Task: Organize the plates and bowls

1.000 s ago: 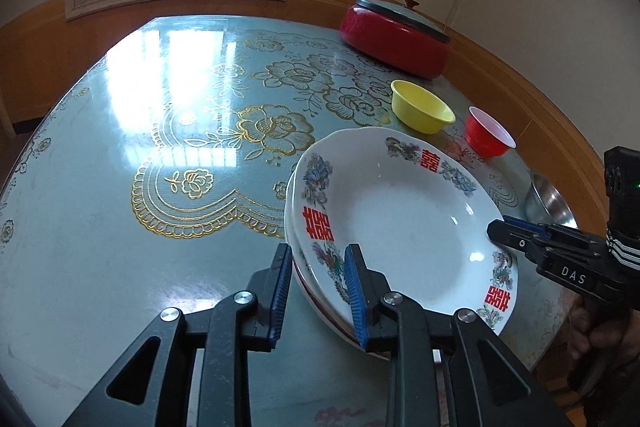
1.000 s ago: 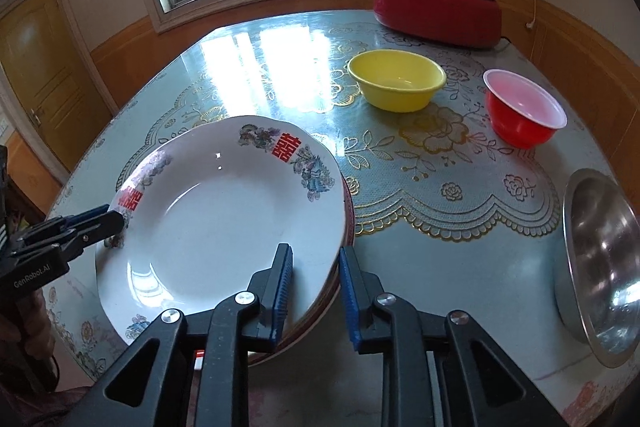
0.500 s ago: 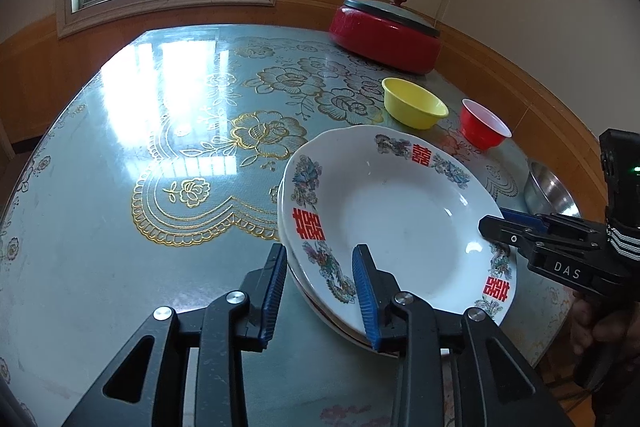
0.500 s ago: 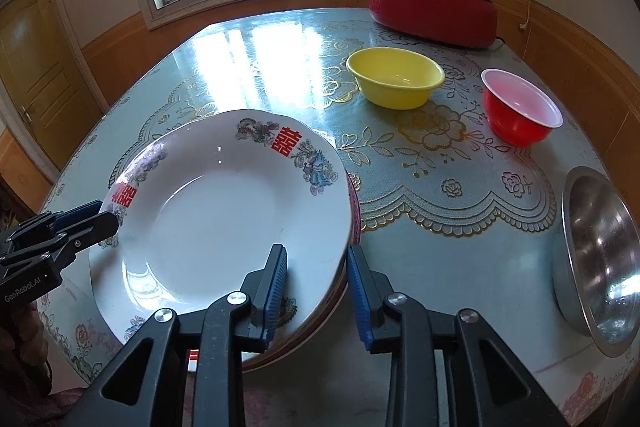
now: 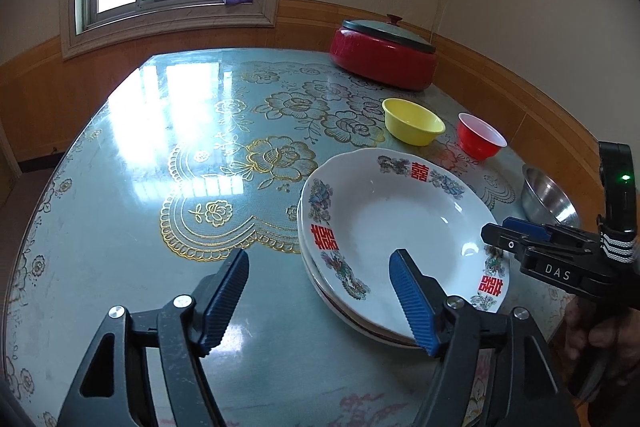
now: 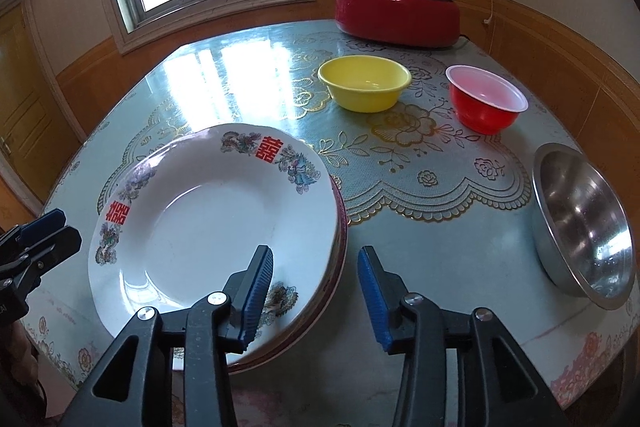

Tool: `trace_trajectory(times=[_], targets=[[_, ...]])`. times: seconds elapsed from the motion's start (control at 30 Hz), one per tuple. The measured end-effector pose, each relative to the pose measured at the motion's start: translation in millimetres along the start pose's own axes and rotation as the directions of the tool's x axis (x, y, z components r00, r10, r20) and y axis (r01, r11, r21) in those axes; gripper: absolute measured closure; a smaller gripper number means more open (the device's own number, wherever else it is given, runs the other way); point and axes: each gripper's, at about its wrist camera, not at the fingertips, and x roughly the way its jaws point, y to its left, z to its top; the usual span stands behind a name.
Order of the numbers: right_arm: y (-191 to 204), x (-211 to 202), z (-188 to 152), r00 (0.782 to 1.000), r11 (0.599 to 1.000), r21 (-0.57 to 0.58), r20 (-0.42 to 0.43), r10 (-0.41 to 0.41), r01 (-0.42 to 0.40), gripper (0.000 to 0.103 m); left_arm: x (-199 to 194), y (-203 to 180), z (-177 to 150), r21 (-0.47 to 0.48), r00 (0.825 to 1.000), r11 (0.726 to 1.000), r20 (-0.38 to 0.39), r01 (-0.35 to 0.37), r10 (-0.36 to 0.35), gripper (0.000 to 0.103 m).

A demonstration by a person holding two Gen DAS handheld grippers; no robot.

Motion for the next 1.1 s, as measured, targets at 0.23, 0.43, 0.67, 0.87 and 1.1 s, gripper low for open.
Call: trace_trajectory(times=[0.23,0.43,0.67,0.87,1.1], targets=[[-14.4,-13.5,-13.9,1.0,0.993,0.114,0.025,-0.01,0.007,0.047,-4.0,-5.9,2.7,0.058,1.0,0.998,0.016,-0.014,0.013,0.021],[-31.8,-28.6,-25.6,0.997,0.98,0.192,0.037,-0.063,0.055,0.047,-2.5,-19.3,7.8,0.103,0.998,0.993,0.023,0.051,-0.053,0.019],[-70.7,-44.8,-31.7,0.993,0.952,0.296,0.066,-0.097,0.073,0.047,8.7,-36.8,14.8,0.097,0.991,0.986,-0.01,0.135,-0.134,0.018],[-125.2,-69.5,-12.9,0.978,0.935,0.35,0.165,-0.126,0.062,0.046,13.9,-73.6,23.0,0.133,0.991,0.982,0.002,0.136,-0.137,0.014],[-221.8,-91.7,8.2,0.95,0.894,0.428,0.2,-0.238,0.134,0.046,31.6,-131.1,41.0,0.099,0.976,0.971,-0.007,0.219,-0.219,0.013]])
